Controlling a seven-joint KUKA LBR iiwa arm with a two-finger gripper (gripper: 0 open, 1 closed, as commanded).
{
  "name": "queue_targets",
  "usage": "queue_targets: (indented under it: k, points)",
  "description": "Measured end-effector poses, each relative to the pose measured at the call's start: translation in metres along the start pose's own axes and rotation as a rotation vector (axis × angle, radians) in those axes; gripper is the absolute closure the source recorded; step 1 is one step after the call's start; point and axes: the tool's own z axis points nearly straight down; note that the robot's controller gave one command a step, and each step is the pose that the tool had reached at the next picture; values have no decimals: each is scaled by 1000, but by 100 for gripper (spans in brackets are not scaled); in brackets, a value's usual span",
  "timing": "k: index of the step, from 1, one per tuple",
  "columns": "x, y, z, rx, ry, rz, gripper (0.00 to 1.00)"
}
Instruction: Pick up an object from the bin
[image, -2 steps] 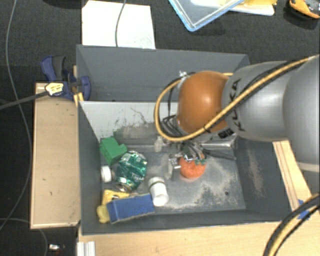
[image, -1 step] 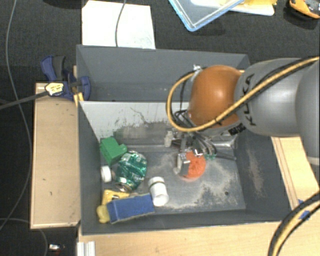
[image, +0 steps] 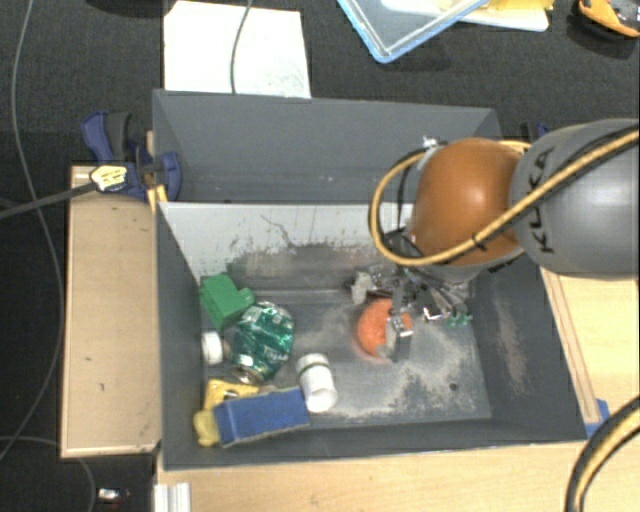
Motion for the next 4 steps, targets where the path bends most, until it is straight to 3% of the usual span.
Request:
queue_targets:
  k: [1,2,3,4]
  points:
    - [-6,-28,6,3,-7,127,0]
    - [-8,-51,34,2,-5,12,0]
    - [-7,-50,49,3,-5,-143,0]
    - [-11,-42,59,3,-3,132,0]
